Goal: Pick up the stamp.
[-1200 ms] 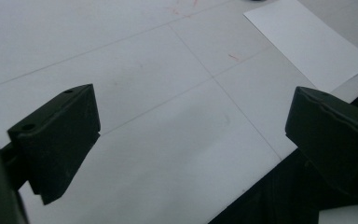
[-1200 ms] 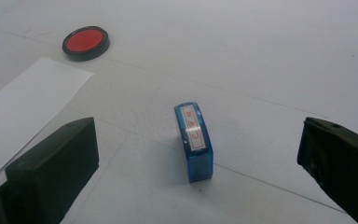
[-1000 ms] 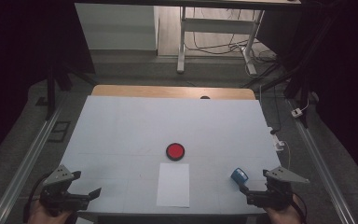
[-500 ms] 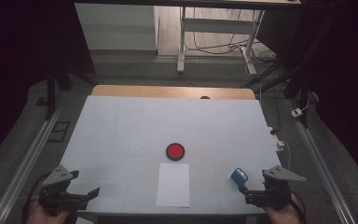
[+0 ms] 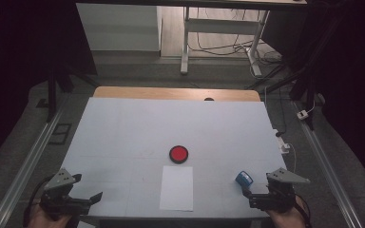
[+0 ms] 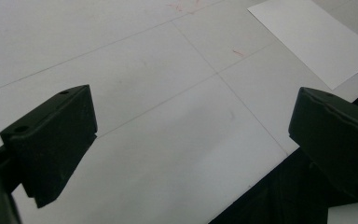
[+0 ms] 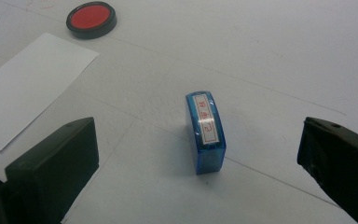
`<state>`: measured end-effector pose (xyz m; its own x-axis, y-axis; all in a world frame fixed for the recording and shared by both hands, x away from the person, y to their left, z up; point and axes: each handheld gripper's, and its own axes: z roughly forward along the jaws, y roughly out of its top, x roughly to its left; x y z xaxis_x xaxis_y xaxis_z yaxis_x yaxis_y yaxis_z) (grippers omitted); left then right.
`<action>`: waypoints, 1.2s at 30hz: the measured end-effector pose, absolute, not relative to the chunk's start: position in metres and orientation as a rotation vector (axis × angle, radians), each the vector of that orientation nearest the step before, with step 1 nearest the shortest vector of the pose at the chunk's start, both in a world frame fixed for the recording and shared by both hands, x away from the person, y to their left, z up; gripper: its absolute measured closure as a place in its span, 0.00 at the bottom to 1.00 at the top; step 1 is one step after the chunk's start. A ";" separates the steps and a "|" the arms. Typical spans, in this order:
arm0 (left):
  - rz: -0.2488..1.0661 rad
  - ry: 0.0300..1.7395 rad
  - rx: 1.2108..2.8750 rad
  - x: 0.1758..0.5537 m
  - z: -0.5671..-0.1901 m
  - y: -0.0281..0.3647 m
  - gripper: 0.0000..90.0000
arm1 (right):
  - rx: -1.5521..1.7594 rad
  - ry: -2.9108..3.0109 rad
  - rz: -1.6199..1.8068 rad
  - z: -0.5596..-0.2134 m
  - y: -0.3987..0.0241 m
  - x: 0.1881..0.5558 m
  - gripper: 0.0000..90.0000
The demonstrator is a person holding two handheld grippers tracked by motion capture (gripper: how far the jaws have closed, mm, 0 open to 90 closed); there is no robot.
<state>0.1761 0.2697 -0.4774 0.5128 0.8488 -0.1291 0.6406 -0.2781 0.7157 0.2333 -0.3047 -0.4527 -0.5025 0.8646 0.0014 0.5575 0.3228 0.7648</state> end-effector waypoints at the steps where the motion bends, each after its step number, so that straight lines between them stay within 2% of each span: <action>1: 0.359 1.214 2.019 0.176 -0.477 0.270 0.02 | 1.252 2.190 1.015 -0.452 -0.304 0.233 0.00; 36: 0.360 1.231 2.022 0.177 -0.478 0.269 0.02 | 1.192 2.285 0.996 -0.452 -0.289 0.261 0.00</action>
